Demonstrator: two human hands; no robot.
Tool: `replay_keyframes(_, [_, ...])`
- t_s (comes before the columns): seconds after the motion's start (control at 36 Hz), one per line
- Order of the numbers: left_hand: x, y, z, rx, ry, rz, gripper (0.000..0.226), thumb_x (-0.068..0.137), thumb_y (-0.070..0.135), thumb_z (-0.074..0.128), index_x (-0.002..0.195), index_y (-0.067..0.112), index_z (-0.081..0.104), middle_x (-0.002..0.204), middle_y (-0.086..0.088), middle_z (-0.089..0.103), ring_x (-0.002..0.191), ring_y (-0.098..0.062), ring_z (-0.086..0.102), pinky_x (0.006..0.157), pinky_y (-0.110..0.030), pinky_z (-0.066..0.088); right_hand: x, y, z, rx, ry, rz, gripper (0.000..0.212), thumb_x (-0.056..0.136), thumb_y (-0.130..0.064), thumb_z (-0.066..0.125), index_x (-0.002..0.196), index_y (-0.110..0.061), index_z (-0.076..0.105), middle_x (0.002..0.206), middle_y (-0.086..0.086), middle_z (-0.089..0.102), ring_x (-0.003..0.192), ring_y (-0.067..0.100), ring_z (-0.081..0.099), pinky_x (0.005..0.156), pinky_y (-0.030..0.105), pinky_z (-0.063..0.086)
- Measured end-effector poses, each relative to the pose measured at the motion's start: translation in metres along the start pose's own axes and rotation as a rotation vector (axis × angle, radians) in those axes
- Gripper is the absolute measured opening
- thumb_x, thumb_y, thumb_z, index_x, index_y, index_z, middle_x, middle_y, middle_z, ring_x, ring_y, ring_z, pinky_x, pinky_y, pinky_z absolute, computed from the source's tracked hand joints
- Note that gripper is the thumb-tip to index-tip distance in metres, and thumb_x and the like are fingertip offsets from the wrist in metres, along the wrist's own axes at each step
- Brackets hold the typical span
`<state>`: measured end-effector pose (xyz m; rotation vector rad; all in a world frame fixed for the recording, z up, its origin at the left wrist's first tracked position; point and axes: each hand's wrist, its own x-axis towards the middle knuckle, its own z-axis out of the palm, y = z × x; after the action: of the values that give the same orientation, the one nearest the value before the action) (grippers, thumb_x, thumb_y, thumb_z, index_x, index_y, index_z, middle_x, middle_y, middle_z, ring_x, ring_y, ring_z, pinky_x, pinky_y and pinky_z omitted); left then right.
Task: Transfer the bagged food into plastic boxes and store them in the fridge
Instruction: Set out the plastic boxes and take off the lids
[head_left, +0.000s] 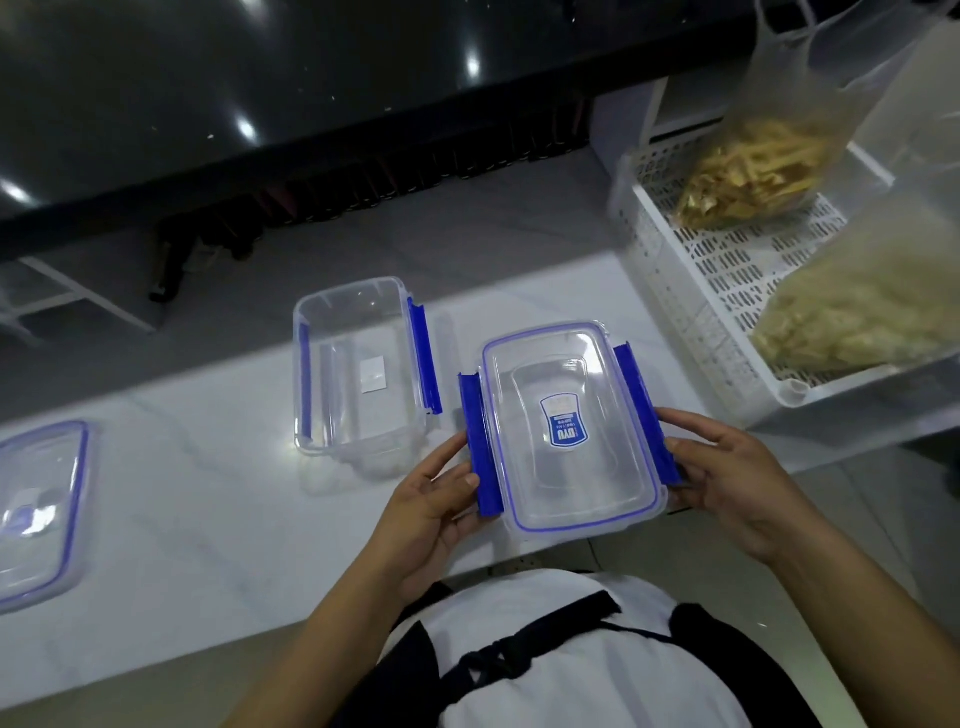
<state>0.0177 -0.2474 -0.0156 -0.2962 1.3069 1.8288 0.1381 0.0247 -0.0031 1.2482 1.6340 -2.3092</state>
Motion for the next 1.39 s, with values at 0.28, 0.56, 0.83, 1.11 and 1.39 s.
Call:
replay_keyframes(0.28, [-0.016, -0.002, 0.022, 0.813, 0.132, 0.340, 0.057, 0.092, 0.039, 0.067, 0.135, 0.065, 0.039, 0.132, 0.039, 0.052, 0.116, 0.020, 0.051, 0.093, -0.013, 0.047, -0.028, 0.005, -0.006, -0.343, 0.034, -0.350, 0.049, 0.086, -0.018, 0.073, 0.131, -0.033, 0.061, 0.124, -0.015, 0.067, 0.116, -0.003, 0.060, 0.090, 0.010, 0.048])
replay_keyframes(0.56, [-0.021, -0.001, 0.044, 1.403, -0.053, 0.357, 0.109, 0.075, 0.060, 0.077, 0.146, 0.056, -0.005, 0.166, 0.017, -0.010, 0.152, -0.004, -0.006, 0.126, -0.036, 0.010, -0.033, -0.002, 0.014, -1.157, -0.075, -0.473, 0.090, 0.075, -0.049, 0.081, 0.149, -0.043, 0.030, 0.160, -0.010, 0.030, 0.150, 0.014, 0.017, 0.121, 0.031, 0.015])
replay_keyframes(0.83, [0.037, 0.015, 0.060, 1.418, 0.087, 0.505, 0.113, 0.071, 0.058, 0.081, 0.155, 0.045, 0.006, 0.165, 0.011, 0.011, 0.148, -0.014, 0.013, 0.115, -0.031, 0.013, 0.005, -0.049, 0.035, -1.283, -0.061, -0.442, 0.094, 0.078, -0.050, 0.078, 0.154, -0.038, 0.024, 0.157, -0.007, 0.036, 0.138, 0.022, 0.039, 0.111, 0.034, 0.028])
replay_keyframes(1.11, [0.091, 0.045, 0.078, 1.479, 0.127, 0.471, 0.117, 0.071, 0.068, 0.075, 0.159, 0.033, 0.006, 0.167, -0.001, 0.011, 0.153, -0.028, 0.007, 0.122, -0.049, 0.016, 0.054, -0.095, 0.043, -1.360, -0.089, -0.411, 0.097, 0.075, -0.038, 0.081, 0.155, -0.027, 0.027, 0.143, 0.001, 0.048, 0.131, 0.025, 0.047, 0.104, 0.041, 0.042])
replay_keyframes(1.39, [0.093, 0.061, 0.083, 1.358, 0.078, 0.545, 0.112, 0.072, 0.058, 0.081, 0.158, 0.031, 0.015, 0.165, 0.001, 0.019, 0.152, -0.026, 0.011, 0.123, -0.049, 0.019, 0.059, -0.089, 0.038, -1.085, 0.013, -0.516, 0.101, 0.065, -0.027, 0.092, 0.151, -0.024, 0.040, 0.152, 0.002, 0.047, 0.139, 0.022, 0.043, 0.113, 0.042, 0.036])
